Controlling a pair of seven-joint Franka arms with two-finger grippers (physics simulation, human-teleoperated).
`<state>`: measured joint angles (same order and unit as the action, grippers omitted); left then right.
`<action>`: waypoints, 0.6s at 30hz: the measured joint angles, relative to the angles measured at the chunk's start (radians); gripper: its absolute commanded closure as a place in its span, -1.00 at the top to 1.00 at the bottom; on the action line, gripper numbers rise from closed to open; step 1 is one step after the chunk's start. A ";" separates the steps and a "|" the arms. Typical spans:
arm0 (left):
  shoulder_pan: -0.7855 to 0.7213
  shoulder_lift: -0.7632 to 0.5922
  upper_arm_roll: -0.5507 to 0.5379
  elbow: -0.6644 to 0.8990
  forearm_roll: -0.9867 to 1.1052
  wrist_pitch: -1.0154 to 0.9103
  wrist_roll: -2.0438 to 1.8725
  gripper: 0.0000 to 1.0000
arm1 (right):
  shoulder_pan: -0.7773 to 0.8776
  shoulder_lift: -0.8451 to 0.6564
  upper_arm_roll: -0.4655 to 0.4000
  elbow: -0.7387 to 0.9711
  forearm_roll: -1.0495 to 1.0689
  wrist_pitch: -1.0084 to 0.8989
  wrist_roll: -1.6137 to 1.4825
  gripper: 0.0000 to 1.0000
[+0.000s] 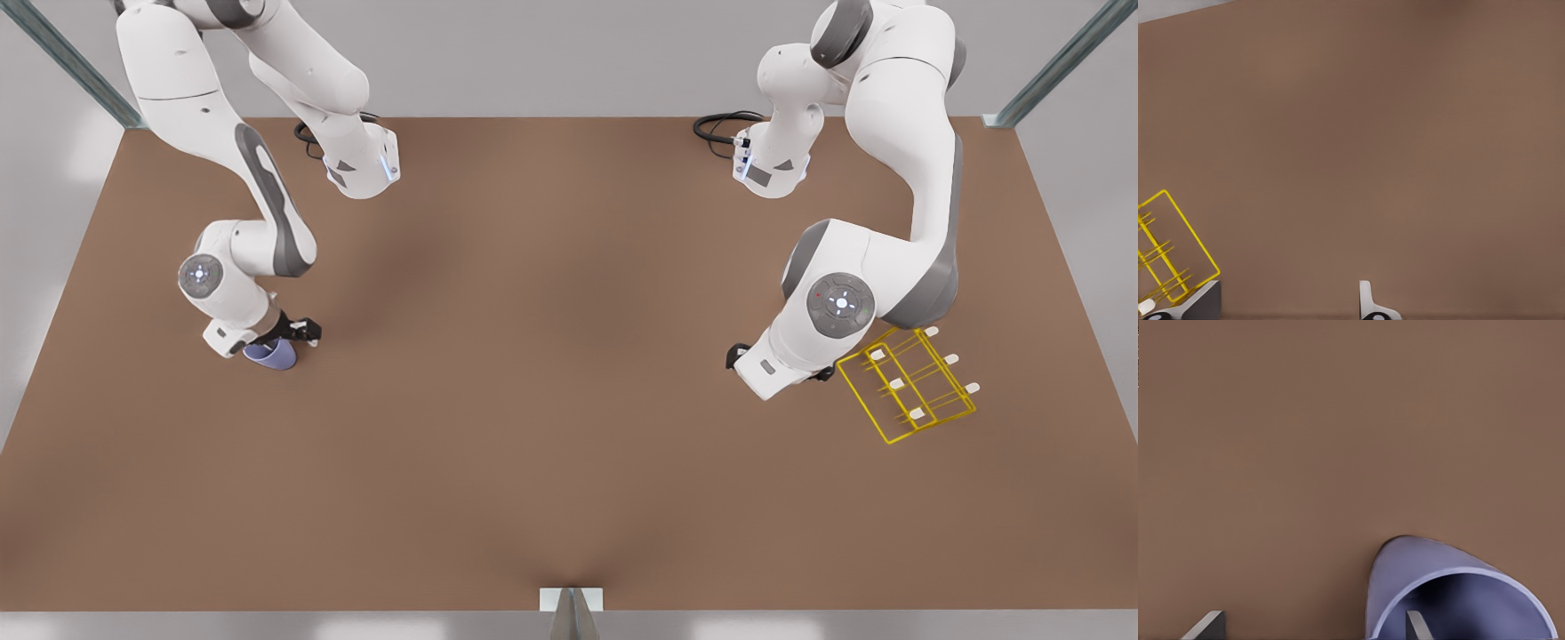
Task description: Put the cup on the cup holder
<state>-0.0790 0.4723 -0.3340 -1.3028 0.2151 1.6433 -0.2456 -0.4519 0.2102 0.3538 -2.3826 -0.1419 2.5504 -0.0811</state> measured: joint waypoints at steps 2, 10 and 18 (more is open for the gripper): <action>0.000 0.001 0.000 0.000 0.000 0.000 -0.001 1.00 | 0.002 0.026 0.000 0.001 -0.008 0.007 -0.001 1.00; -0.001 0.001 0.000 0.000 0.000 0.000 -0.003 1.00 | -0.042 0.024 0.001 0.014 -0.045 0.007 -0.018 -0.57; -0.001 0.002 0.000 0.001 0.000 0.000 -0.005 1.00 | -0.044 0.015 0.008 0.035 -0.057 -0.021 -0.030 -0.57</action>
<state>-0.0798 0.4738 -0.3340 -1.3022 0.2155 1.6433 -0.2507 -0.4960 0.2254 0.3617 -2.3473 -0.1987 2.5296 -0.1115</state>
